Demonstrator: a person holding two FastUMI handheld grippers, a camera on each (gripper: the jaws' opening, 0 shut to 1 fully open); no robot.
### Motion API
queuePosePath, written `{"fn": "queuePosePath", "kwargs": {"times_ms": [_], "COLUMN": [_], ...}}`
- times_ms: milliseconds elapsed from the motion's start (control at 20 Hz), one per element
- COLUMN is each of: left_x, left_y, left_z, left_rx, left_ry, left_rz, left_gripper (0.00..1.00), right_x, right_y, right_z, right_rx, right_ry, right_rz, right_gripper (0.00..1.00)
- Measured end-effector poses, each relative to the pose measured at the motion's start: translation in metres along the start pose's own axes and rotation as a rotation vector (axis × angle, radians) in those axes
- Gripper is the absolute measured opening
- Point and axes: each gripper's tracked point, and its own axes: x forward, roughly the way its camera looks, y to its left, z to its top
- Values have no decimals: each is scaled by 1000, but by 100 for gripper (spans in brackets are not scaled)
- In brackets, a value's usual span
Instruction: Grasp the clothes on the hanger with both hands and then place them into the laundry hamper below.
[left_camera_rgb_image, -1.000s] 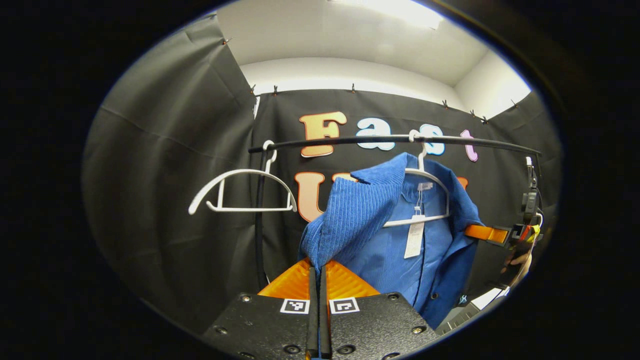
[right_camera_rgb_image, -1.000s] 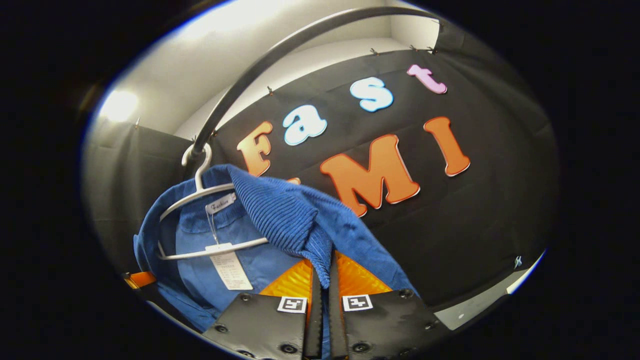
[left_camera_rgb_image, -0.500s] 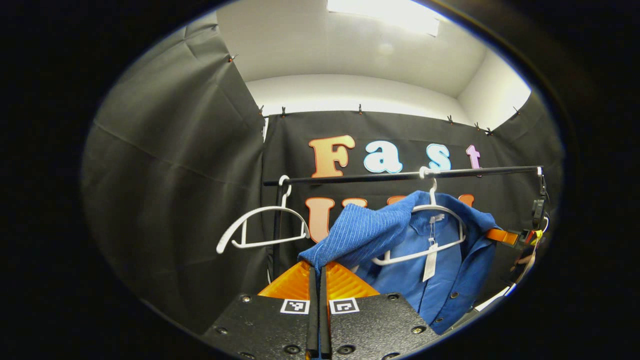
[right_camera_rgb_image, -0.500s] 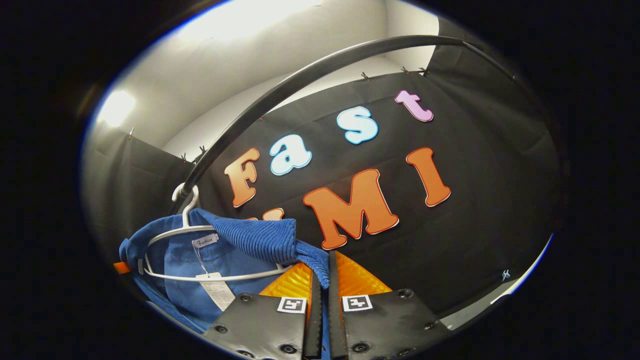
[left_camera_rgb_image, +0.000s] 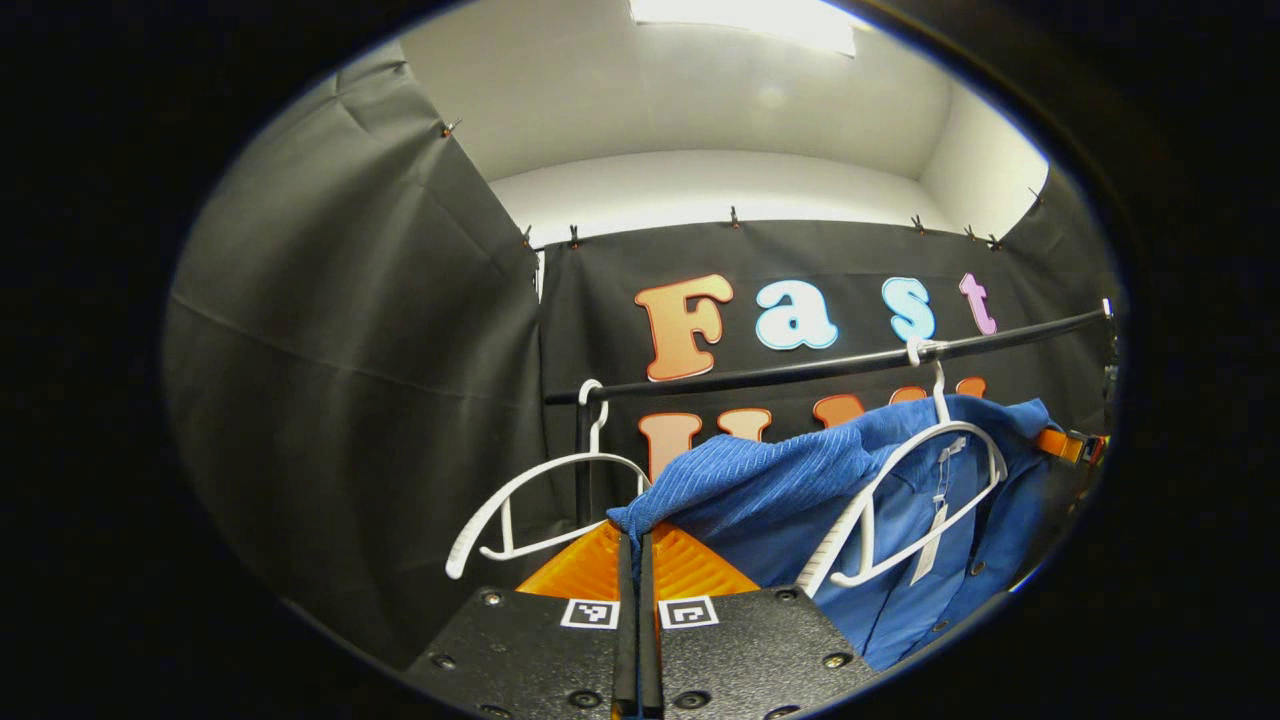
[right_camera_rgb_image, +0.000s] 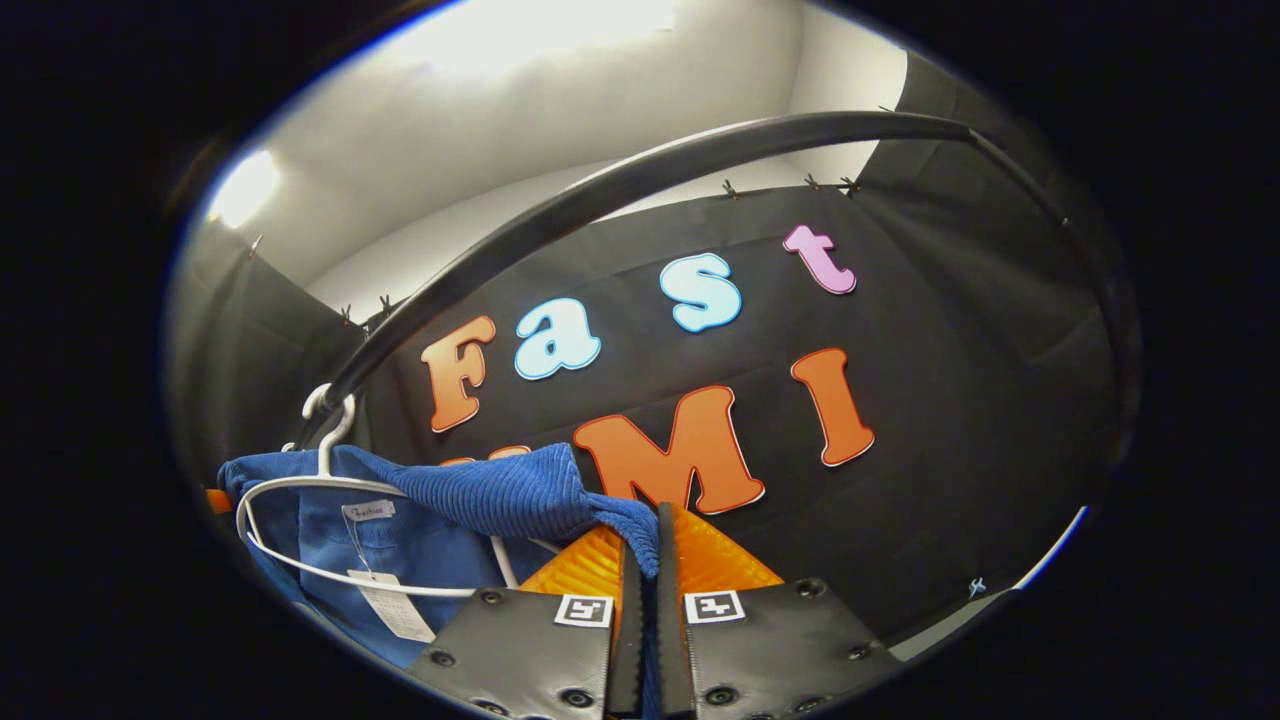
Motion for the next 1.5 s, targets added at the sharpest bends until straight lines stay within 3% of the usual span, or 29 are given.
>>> {"fn": "queuePosePath", "kwargs": {"times_ms": [550, 1000, 1500], "left_x": [27, 27, -5], "left_y": [-16, -26, -64], "left_z": [-63, -130, -115], "left_rx": [-61, -2, 7], "left_ry": [140, 241, 210], "left_rz": [-61, -36, -85], "left_gripper": [2, 1, 2], "right_x": [46, 57, 13], "right_y": [-34, -67, -50], "right_z": [-53, -108, -103], "right_rx": [198, 134, 90], "right_ry": [126, 170, 187], "right_rz": [8, -85, -32], "right_gripper": [13, 13, 13]}}
